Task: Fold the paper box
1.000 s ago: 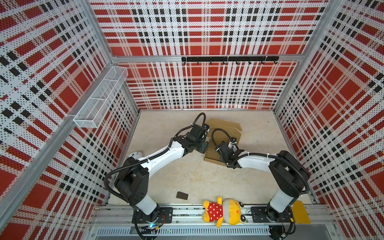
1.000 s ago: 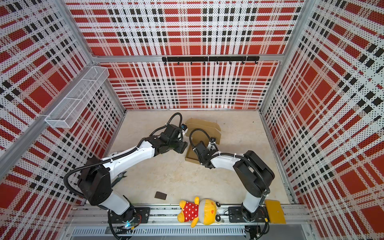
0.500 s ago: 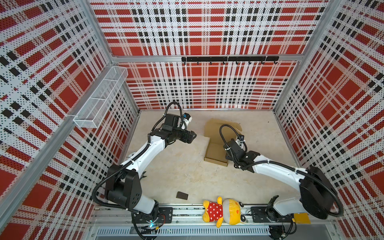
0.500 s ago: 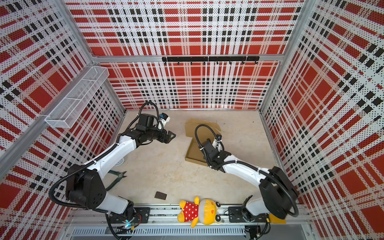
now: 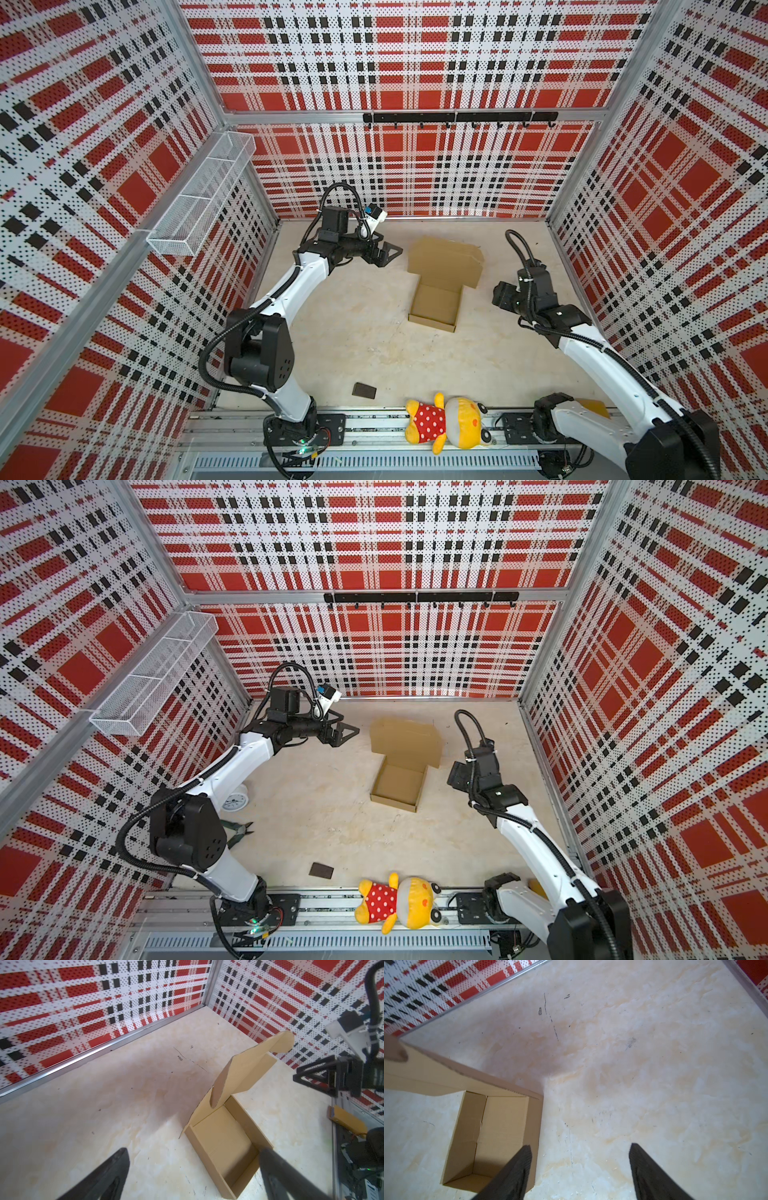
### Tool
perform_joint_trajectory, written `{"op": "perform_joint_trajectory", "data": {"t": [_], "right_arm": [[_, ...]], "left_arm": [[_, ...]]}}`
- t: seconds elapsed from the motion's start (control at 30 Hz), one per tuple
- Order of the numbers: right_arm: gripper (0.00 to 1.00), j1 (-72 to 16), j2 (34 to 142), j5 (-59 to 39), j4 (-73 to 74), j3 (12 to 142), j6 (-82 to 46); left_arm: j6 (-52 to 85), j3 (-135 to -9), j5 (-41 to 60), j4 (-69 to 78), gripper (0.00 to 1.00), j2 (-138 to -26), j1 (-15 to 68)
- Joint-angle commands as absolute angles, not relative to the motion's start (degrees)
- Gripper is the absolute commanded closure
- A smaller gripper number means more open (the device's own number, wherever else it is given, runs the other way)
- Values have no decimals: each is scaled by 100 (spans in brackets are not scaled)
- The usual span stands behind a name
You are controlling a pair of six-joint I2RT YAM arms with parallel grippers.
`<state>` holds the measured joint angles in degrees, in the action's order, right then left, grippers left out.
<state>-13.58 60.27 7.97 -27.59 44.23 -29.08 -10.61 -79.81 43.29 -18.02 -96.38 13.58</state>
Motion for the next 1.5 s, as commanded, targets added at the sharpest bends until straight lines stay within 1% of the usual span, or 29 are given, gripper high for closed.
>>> {"op": "perform_joint_trajectory", "data": {"t": [0.0, 0.07, 0.13, 0.23, 0.37, 0.6, 0.73, 0.8, 0.87, 0.97, 1.2, 1.47], "right_arm": [[23, -897, 6099, -246, -2529, 4455, -2284], [22, -597, 6292, -585, -2488, 4555, -2185], [22, -382, 6481, -765, -2377, 4605, -2131], [22, -199, 6808, -946, -2317, 4747, -1967], [23, -85, 7236, -1212, -2082, 4848, -1825], [26, -9, 7828, -1711, -1657, 4916, -1705], [27, 0, 8058, -1951, -1474, 4883, -1709], [27, 0, 8120, -2035, -1352, 4854, -1755], [27, 0, 8177, -2136, -1277, 4860, -1792], [28, 0, 8268, -2271, -1139, 4881, -1837], [29, 0, 8431, -2392, -996, 4947, -1876], [31, 2, 8508, -2463, -917, 4915, -1883]], "left_arm": [[-1282, -8190, 4887, -1362, 1, -9914, 1336], [-1323, -8249, 4992, -1312, 0, -10038, 1336], [-1594, -8448, 5486, -1552, 0, -10228, 1307], [-1723, -8797, 5612, -1930, 0, -10537, 1224], [-2129, -8989, 5563, -2281, 0, -10663, 1237], [-3467, -9643, 5321, -3435, 0, -10981, 1599], [-3594, -9712, 5369, -3545, 0, -11147, 1698], [-3803, -9875, 5375, -3815, 0, -11247, 1919], [-3866, -9949, 5288, -3894, 0, -11296, 1998], [-3854, -10061, 5276, -3885, 3, -11416, 2017], [-3692, -10231, 5116, -3806, 14, -11609, 2057], [-3569, -10391, 4989, -3700, 15, -11758, 2087]]}}
